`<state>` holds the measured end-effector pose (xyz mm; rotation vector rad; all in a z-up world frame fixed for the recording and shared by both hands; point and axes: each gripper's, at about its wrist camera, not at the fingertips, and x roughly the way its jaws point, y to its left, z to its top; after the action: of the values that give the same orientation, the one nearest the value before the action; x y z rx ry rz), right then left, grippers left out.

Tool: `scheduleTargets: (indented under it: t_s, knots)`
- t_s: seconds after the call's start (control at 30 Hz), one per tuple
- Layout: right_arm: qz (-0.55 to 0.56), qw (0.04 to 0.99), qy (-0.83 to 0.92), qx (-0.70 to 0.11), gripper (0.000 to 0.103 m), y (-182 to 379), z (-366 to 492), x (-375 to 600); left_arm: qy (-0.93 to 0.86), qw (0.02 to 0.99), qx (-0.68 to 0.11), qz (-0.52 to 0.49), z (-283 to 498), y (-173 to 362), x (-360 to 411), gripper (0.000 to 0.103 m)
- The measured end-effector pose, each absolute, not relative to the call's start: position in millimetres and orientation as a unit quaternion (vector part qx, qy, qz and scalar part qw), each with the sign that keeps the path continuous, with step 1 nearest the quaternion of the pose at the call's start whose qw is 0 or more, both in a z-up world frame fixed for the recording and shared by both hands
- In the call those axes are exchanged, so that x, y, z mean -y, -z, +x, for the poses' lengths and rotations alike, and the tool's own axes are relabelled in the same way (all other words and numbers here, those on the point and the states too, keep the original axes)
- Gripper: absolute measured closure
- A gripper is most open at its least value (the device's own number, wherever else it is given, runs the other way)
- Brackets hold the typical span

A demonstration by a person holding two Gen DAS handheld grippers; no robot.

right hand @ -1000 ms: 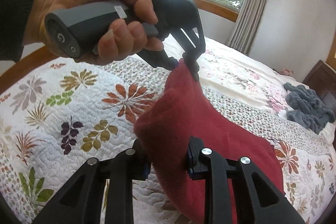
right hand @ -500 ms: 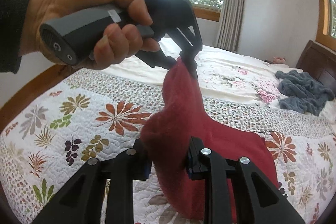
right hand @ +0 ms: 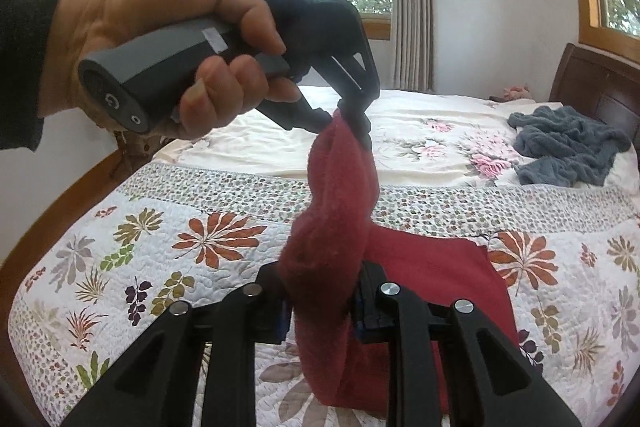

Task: Fold small clothes

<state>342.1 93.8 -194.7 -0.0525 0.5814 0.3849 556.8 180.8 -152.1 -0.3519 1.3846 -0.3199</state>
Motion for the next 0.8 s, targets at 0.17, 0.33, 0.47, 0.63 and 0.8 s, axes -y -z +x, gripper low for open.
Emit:
scheduleTargets:
  t_s: [0.17,0.33,0.47,0.63,0.8]
  knots:
    - [-0.003,0.938,-0.186,-0.291,0.081,200,344,-73,0.14,0.742,-0.641,-0.136,562,157,-153,0.089]
    - [0.024,0.936,-0.184,-0.299,0.081,209,348,-52,0.131,0.738,-0.653,-0.106,568,167,-122,0.089]
    - [0.05,0.933,-0.179,-0.308,0.081,219,352,-32,0.123,0.736,-0.661,-0.083,572,178,-98,0.089]
    - [0.088,0.928,-0.178,-0.314,0.081,233,355,-5,0.111,0.733,-0.669,-0.06,576,194,-67,0.089]
    - [0.137,0.919,-0.169,-0.329,0.081,254,360,22,0.108,0.726,-0.678,-0.047,580,217,-43,0.089]
